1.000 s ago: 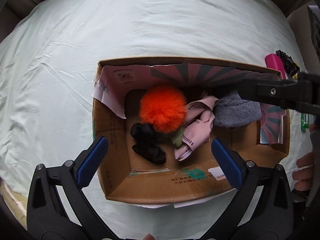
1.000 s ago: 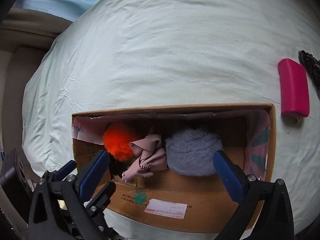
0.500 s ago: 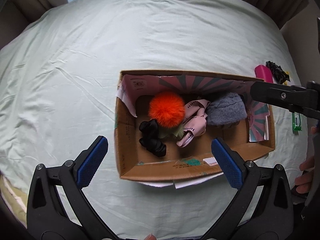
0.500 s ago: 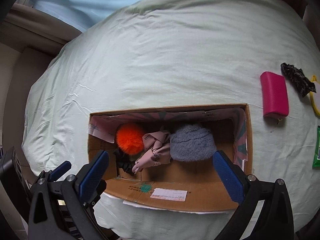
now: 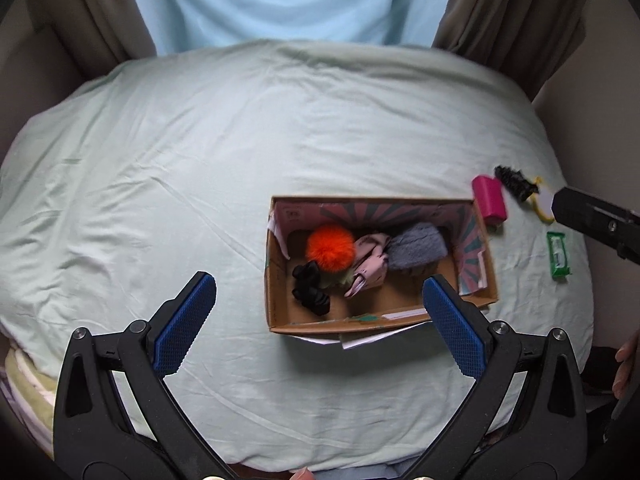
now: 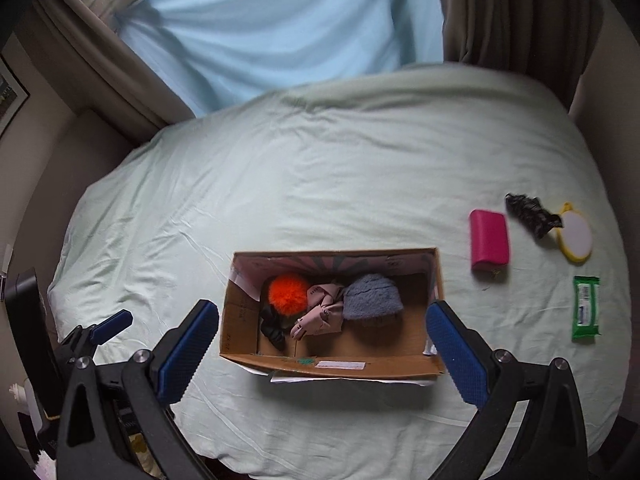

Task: Organize soft objects
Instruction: 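Lift both tools away from the box toward the pink pouch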

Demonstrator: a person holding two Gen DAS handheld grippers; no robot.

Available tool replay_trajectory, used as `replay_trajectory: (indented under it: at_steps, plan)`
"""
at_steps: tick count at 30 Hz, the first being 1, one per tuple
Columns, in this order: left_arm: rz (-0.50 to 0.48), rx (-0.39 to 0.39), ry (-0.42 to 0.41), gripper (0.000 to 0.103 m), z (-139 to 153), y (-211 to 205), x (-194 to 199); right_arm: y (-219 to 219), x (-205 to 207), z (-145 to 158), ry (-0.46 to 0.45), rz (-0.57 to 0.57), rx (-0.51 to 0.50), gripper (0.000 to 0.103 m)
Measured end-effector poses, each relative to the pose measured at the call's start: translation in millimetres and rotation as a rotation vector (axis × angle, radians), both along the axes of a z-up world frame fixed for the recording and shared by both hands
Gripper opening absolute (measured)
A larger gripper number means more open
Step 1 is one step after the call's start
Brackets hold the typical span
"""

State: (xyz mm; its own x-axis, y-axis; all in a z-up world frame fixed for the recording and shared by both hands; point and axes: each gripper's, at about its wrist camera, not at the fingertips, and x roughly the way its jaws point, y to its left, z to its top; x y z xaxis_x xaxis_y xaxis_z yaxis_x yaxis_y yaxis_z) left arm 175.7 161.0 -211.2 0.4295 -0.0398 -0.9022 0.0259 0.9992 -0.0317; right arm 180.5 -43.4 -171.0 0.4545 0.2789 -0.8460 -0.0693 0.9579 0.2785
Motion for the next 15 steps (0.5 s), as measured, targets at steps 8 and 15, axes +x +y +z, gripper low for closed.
replay_trajectory:
  at_steps: [8, 15]
  plan:
    - [-0.035, -0.006, -0.145, 0.103, 77.4, -20.3, -33.1, -31.0, -56.3, 63.7, -0.140, -0.076, -0.054, 0.103]
    - [-0.072, -0.048, -0.221, 0.103, 128.7, -43.9, -64.7, -62.9, -108.6, 112.8, -0.263, -0.156, -0.136, 0.103]
